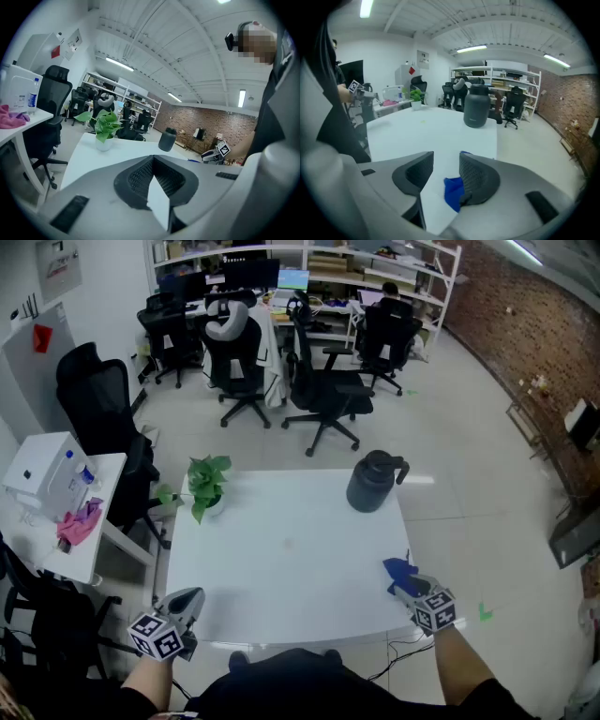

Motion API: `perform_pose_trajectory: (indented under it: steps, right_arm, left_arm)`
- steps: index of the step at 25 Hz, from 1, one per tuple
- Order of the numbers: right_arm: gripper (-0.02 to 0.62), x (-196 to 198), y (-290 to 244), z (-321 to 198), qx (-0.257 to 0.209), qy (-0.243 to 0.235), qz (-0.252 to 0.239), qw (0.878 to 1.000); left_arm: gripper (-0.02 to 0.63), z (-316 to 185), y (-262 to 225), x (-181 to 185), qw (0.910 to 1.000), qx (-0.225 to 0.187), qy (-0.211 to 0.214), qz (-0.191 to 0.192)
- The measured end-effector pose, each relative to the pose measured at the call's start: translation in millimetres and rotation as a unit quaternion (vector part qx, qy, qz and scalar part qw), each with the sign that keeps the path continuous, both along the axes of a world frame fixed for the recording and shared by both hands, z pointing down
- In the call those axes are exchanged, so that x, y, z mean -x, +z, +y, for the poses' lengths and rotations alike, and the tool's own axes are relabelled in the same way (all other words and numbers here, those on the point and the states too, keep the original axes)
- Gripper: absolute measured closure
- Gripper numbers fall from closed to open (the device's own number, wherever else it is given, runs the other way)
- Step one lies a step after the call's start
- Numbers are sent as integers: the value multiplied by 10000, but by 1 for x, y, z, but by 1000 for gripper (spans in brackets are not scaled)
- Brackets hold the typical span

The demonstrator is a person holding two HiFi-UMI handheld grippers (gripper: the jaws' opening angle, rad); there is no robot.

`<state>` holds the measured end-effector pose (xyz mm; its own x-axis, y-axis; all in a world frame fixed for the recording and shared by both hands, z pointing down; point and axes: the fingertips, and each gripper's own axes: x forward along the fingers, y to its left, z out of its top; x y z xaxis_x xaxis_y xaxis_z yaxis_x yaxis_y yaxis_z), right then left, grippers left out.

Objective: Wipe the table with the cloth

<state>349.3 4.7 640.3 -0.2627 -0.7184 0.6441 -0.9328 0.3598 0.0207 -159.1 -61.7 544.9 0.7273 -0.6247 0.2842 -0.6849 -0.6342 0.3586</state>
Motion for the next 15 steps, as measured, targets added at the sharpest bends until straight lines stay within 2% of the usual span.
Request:
perform_pose_trajectory:
  steps: [2,6,7,10,15]
  right_arm:
    - [389,-27,11,-8,300,326,147,9989]
    - [289,-54,35,-20,799,776,118,9937]
    - [287,-55,42,-21,901,821,113,9925]
    - [287,-55,59,-24,1130,758,343,9901]
    - [290,-48,87,-21,1500,344,724,9854]
  left_arm:
    - [606,-1,-1,1,10000,3,-20,-59]
    - [606,1,2,3,9999,59,-65,-121]
    - [606,2,2,4,9999,70,-74,-135]
    - [606,4,2,7,9997,102,-104,-192]
    - [606,6,5,13,9994,159,-185,-246]
